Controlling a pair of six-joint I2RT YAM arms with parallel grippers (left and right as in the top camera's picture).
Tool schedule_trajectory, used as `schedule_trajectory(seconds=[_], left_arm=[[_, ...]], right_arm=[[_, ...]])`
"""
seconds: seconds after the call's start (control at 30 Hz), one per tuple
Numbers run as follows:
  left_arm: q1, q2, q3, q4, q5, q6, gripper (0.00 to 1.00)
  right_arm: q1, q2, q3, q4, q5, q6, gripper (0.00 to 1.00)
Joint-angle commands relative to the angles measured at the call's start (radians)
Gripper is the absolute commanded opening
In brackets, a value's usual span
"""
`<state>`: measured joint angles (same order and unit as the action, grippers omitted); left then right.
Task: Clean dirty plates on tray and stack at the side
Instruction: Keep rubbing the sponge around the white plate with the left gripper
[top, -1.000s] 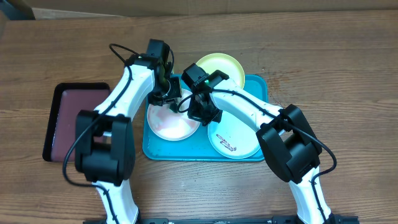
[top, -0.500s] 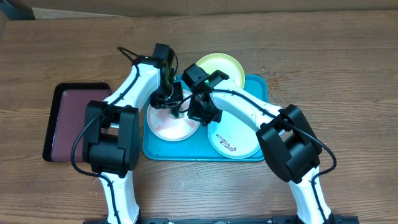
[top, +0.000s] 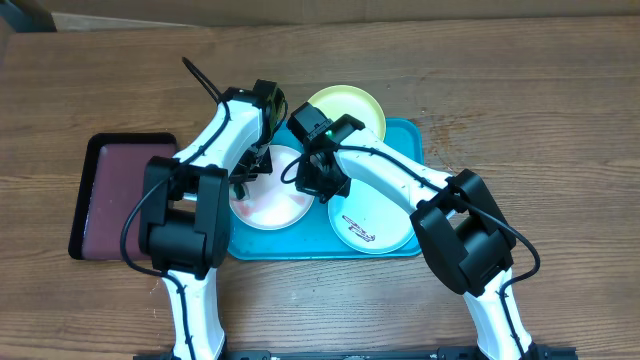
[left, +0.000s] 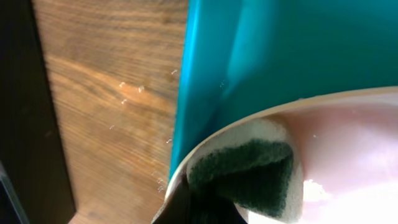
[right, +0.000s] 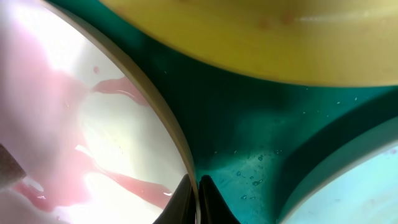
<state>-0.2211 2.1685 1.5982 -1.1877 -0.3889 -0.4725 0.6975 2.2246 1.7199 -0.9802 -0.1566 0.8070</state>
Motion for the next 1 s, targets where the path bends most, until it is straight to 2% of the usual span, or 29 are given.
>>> schedule_trajectory(seconds=[0.0,0.1,0.2,0.4,0.5,0.7,0.97], left_arm=[[0.039,0.027,0.098,-0.063,-0.194,-0.085,0.04],[0.039,0.017,0.192,-0.115,-0.128,-0.118,0.04],[0.039,0.0,0.24,-0.113,0.031,-0.093,0.04],[0.036,-0.004,0.24,-0.089,0.455,0.091,0.04],[0.024,-0.003,0.23,-0.072,0.56,0.178,0.04],[0.002,-0.003,0.182,-0.06,0.569,0.162,0.04],[0.01,-0.003,-0.008,0.066,0.566,0.132,0.04]], right_arm=[[-0.018,-0.023,0.002,-0.035,0.068,0.004,0.04],[-0.018,-0.023,0.002,-0.035,0.067,0.004,0.04],[-0.018,-0.023,0.002,-0.035,0.066,0.004,0.04],[-0.018,-0.023,0.002,-0.034,0.066,0.004,0.04],[-0.018,-0.023,0.002,-0.03,0.066,0.004,0.04],[-0.018,-0.023,0.002,-0.025,0.066,0.004,0.04],[-0.018,-0.023,0.002,-0.028,0.066,0.003,0.04]])
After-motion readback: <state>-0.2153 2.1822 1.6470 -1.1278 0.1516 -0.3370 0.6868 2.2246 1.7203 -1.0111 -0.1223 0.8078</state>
